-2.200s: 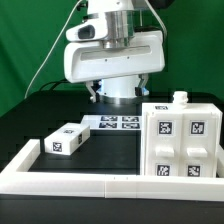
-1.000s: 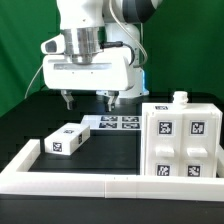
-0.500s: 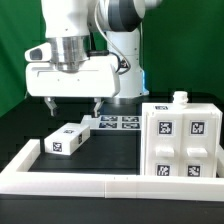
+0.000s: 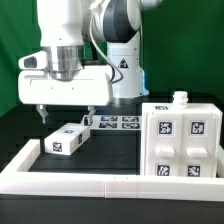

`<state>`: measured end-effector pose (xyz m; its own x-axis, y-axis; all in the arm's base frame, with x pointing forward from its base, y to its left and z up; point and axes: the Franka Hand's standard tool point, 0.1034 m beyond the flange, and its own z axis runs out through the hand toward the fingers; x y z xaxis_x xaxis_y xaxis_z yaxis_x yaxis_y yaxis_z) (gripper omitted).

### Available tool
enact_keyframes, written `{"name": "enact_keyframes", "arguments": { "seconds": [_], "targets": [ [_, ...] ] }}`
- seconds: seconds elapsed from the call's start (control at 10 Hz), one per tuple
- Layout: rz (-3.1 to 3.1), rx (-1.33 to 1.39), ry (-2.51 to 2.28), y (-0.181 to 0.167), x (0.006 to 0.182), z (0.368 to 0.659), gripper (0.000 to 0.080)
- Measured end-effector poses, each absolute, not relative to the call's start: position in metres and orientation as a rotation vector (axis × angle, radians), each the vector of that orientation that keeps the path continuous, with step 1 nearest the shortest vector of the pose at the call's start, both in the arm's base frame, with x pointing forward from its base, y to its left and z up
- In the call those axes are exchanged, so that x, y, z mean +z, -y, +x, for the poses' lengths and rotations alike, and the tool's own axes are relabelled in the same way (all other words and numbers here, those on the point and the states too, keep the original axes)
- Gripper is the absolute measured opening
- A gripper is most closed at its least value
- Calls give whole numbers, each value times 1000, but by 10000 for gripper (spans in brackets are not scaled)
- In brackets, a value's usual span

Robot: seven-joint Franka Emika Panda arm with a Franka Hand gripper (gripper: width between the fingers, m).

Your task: Assemble cabinet

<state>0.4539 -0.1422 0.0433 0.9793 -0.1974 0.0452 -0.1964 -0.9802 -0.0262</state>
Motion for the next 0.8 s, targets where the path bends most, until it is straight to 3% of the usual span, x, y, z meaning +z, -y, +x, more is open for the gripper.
{"name": "enact_keyframes", "arguments": {
  "seconds": [0.4,0.8],
  "targets": [
    [-3118,-75,-267,140,28,448,797],
    [-3113,-58,-265,140,27,446,797]
  ]
}}
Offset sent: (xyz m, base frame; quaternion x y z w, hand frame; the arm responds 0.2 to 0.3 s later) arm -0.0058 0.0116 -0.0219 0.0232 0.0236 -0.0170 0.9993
